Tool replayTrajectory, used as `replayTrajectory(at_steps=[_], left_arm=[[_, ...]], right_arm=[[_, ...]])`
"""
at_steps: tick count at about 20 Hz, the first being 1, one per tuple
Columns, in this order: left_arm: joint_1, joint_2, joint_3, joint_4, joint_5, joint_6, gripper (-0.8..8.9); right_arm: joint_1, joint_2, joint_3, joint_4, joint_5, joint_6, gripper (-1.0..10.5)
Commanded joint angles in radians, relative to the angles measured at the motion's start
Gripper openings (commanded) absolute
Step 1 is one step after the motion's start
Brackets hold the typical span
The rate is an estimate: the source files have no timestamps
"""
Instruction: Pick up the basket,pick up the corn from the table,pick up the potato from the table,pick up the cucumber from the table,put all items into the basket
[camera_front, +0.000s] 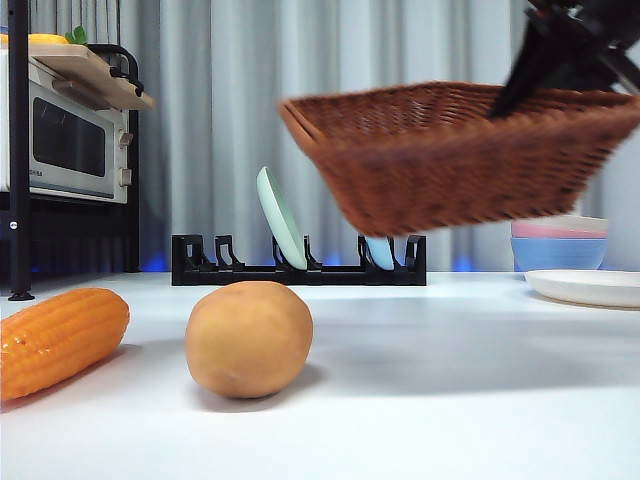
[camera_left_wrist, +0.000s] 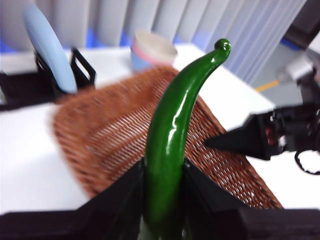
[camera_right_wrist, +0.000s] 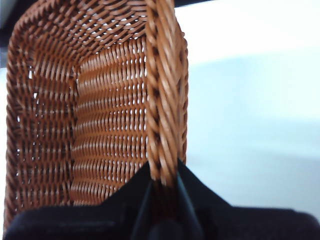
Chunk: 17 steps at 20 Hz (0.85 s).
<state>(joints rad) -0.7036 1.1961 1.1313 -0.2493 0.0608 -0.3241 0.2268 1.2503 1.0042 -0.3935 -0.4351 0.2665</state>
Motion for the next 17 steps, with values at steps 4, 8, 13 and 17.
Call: replayTrajectory(at_steps=[4,8,13,17], left_arm=[[-0.130,0.134,-0.010,0.045,-0.062,-0.051,-0.08],[-0.182,0.235,-0.010,0.075,-0.061,-0.049,0.00],[-0.194,0.275,-0.010,0.063,-0.060,-0.047,4.36],[-0.192,0.258,-0.010,0.057,-0.052,-0.046,4.72]], right_arm=[[0.050,-0.002,0.003,0.034,-0.011,0.054,-0.2],[0.057,-0.002,0.003,0.034,-0.011,0.058,-0.2],[0.057,-0.002,0.003,0.034,-0.011,0.058,-0.2],[0.056,-0.002,0.003,0.034,-0.011,0.058,-0.2]])
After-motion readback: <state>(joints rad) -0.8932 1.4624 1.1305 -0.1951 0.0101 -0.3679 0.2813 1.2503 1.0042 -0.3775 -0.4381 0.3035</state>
